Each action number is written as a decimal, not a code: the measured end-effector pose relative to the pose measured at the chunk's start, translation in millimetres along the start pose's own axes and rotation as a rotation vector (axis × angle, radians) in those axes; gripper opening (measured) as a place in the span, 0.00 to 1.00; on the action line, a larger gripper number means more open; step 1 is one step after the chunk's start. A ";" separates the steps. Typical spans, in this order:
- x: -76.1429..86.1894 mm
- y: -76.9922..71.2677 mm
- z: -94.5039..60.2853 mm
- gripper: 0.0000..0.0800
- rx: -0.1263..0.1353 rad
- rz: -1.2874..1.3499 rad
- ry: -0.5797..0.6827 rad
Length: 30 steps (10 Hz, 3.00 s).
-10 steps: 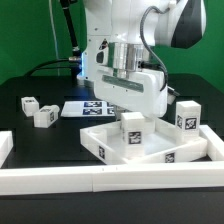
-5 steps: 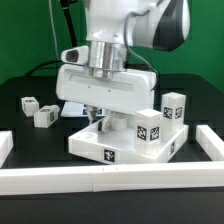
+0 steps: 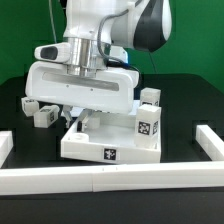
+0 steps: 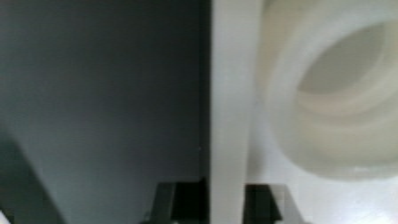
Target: Assemble square table
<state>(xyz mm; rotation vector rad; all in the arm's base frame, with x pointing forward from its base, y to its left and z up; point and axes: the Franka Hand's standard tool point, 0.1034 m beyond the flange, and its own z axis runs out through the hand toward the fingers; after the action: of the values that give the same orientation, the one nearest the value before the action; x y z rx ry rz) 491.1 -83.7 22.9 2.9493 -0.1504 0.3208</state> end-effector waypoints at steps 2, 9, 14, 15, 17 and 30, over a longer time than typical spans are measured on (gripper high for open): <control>20.5 -3.5 -3.0 0.08 0.012 -0.168 0.002; 60.3 -15.4 -6.6 0.09 -0.031 -0.693 0.088; 74.6 -30.4 -5.1 0.11 -0.090 -1.050 0.207; 78.5 -33.7 -6.9 0.12 -0.095 -1.105 0.215; 87.8 -51.5 -6.8 0.12 -0.103 -1.216 0.235; 138.4 -140.9 -7.8 0.13 -0.162 -1.563 0.331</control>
Offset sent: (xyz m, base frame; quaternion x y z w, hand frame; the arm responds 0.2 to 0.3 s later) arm 0.0400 0.0190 -0.0038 -0.0128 0.0482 -0.3666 0.9291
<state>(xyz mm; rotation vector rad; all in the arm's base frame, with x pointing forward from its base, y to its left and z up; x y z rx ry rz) 640.6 44.6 38.8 1.9434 1.8375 0.4380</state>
